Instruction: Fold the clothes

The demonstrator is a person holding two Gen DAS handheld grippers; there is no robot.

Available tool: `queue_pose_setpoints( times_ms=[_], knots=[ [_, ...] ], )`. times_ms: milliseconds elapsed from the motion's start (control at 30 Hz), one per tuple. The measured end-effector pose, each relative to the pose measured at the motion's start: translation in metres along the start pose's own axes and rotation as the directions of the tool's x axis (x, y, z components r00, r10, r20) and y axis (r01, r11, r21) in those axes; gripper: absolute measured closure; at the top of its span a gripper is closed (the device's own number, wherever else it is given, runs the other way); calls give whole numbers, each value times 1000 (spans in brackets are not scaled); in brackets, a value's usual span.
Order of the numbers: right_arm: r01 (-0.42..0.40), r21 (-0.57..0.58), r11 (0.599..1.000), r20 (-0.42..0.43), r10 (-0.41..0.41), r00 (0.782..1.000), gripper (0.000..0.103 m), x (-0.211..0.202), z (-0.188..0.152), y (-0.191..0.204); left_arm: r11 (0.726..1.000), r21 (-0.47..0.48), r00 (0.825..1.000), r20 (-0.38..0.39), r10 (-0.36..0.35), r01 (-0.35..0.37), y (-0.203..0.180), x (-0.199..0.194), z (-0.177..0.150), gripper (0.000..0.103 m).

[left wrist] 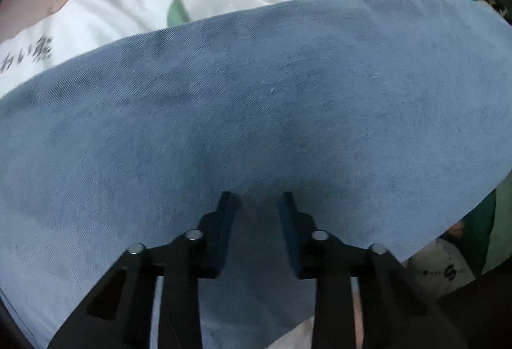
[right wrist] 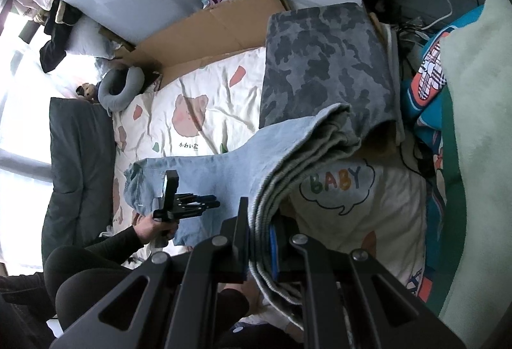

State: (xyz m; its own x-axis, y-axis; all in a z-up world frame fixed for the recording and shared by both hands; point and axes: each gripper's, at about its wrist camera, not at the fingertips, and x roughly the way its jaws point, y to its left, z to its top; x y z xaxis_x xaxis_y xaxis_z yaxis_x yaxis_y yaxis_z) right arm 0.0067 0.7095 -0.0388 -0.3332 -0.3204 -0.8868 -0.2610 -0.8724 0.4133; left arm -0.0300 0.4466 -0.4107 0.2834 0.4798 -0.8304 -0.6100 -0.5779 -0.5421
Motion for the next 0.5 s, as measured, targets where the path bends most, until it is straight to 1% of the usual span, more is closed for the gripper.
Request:
queue_pose_setpoints(
  times_ms=[67,167,333,500],
  knots=[
    [4,3,1000,-4,-4,1000,94,3,1,0,1000,2,1000,-1,0,0,-1,6,16,79],
    [7,6,1000,-10,-7,1000,94,8,2,-1,1000,7,1000,4,3,-3,-2,12,35,85],
    [8,6,1000,-19,-8,1000,94,13,3,-3,1000,25,1000,18,17,-18,-4,15,61,85],
    [9,0,1000,-24,-9,1000,94,15,1,-3,997,13,995,67,69,-70,0,10,91,85]
  ],
)
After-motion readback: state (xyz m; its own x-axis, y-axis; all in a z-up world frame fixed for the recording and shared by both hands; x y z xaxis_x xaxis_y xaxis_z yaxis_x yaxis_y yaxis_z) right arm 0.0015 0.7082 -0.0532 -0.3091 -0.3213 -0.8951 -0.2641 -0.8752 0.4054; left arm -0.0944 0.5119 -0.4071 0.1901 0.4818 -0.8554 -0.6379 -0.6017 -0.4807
